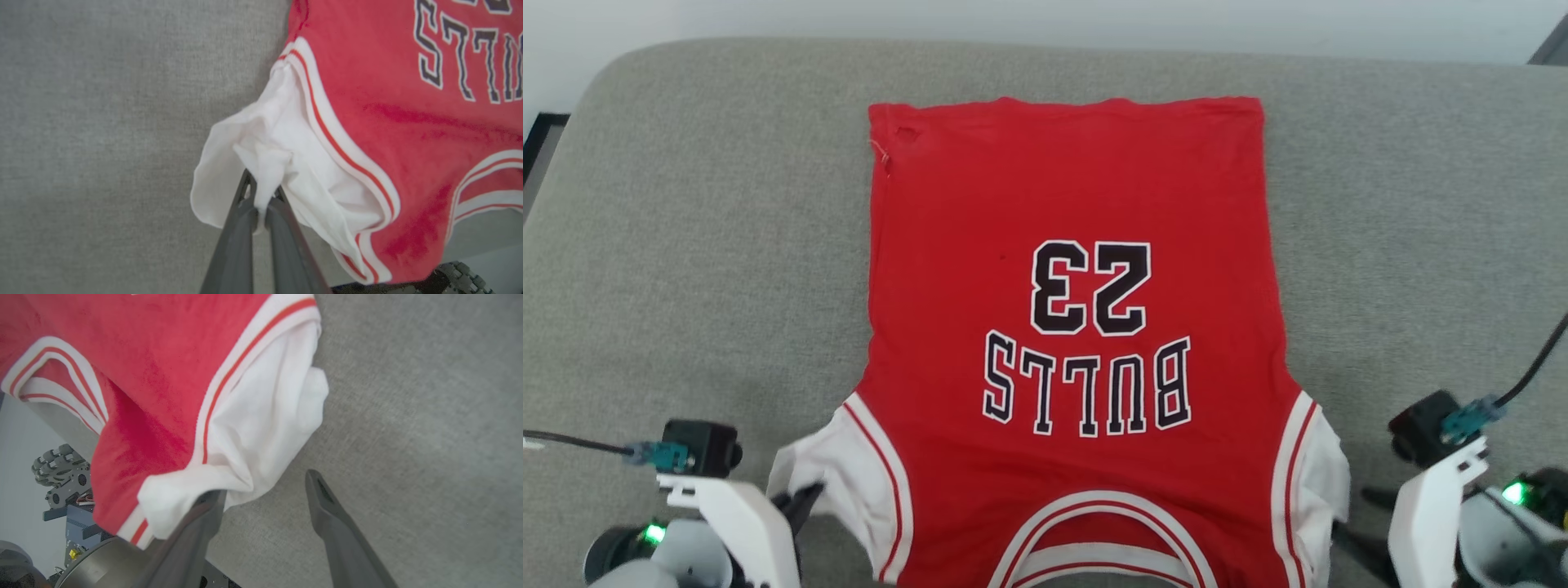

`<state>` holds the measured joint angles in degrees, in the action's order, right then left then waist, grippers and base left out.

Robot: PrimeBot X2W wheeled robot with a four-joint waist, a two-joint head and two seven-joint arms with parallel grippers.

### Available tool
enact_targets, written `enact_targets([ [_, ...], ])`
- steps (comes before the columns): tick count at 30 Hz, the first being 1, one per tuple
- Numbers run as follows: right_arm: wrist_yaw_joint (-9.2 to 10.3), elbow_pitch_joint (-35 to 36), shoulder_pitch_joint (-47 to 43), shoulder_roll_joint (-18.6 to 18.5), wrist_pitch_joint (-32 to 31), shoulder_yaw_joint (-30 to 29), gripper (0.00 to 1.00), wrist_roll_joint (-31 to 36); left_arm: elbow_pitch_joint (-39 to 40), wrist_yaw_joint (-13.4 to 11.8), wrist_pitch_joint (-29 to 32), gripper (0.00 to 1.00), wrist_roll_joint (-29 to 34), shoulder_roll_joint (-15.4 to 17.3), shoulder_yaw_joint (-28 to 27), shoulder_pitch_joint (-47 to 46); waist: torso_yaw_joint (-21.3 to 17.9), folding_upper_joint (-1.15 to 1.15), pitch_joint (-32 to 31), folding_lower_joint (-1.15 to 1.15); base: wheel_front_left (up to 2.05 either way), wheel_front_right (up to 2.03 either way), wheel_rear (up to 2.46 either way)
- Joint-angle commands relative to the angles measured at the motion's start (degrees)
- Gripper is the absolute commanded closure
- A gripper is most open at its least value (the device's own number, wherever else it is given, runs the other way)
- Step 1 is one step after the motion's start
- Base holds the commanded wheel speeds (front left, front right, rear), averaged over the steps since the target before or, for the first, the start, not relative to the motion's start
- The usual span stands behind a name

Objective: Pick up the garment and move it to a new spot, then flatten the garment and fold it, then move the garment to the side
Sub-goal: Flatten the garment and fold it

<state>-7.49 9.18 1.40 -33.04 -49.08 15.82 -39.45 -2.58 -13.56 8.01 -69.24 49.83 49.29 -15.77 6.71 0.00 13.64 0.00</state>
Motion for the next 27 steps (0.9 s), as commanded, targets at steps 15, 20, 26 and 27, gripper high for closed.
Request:
enact_targets([
  [15, 0.0, 5.34, 18.22, 13.74, -1.87, -15.94, 0.0, 14.42, -1.26, 4.06, -5.71, 1.0, 4.17, -5.01, -1.09, -6.19, 4.3, 0.0, 5.76, 0.0, 0.0, 0.0, 0.0],
  [20, 0.0, -6.0, 30.71, 15.74, 0.48, -16.71, 0.0, 19.26, -2.53, 5.58, -5.42, 1.0, 5.09, -6.89, -0.38, -8.75, 6.34, 0.0, 7.4, 0.0, 0.0, 0.0, 0.0],
  [26, 0.0, -23.04, 42.81, 16.0, 2.4, -17.28, 0.0, 23.54, -4.68, 7.68, -5.0, 1.0, 6.16, -9.59, 0.68, -11.62, 9.33, 0.0, 9.11, 0.0, 0.0, 0.0, 0.0],
  [27, 0.0, -25.75, 44.57, 16.08, 2.2, -17.43, 0.0, 24.02, -5.07, 7.96, -4.91, 1.0, 6.25, -10.0, 0.85, -12.05, 9.82, 0.0, 9.44, 0.0, 0.0, 0.0, 0.0],
])
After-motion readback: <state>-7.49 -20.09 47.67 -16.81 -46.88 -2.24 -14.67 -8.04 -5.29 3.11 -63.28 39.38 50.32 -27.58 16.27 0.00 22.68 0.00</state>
